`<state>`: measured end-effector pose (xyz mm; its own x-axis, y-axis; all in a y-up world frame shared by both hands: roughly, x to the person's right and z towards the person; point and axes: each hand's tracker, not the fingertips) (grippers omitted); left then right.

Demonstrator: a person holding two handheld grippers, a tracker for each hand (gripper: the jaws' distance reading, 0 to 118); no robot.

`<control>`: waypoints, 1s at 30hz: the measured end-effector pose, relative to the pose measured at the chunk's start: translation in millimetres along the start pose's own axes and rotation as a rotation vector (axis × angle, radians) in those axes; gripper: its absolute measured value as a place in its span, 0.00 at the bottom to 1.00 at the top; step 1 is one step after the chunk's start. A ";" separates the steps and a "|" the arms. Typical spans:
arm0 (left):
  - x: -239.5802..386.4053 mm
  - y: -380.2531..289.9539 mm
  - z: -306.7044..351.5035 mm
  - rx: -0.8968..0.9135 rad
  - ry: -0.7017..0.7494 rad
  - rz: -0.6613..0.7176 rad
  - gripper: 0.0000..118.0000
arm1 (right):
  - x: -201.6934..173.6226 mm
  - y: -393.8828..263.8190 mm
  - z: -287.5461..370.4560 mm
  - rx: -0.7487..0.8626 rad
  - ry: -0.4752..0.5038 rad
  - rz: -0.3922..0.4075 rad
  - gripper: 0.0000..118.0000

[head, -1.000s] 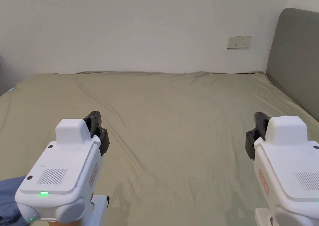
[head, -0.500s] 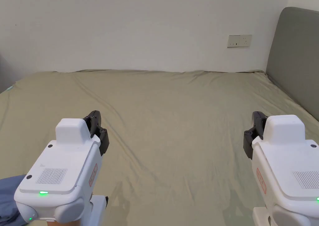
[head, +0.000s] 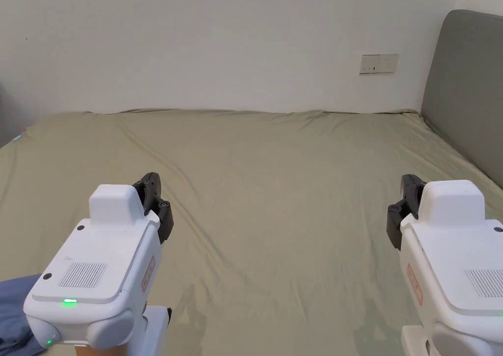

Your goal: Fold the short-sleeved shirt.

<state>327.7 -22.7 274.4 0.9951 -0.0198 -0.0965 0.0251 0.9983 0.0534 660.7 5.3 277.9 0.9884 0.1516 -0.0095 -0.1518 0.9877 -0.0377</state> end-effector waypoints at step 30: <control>-3.0 5.3 0.0 0.001 -0.007 0.045 1.00 | 5.7 2.0 6.0 0.016 -0.021 -0.033 1.00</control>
<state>324.8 -17.3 274.9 0.9959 0.0243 -0.0870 -0.0193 0.9981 0.0587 666.0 8.3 283.7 0.9928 0.1191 0.0129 -0.1188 0.9927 -0.0221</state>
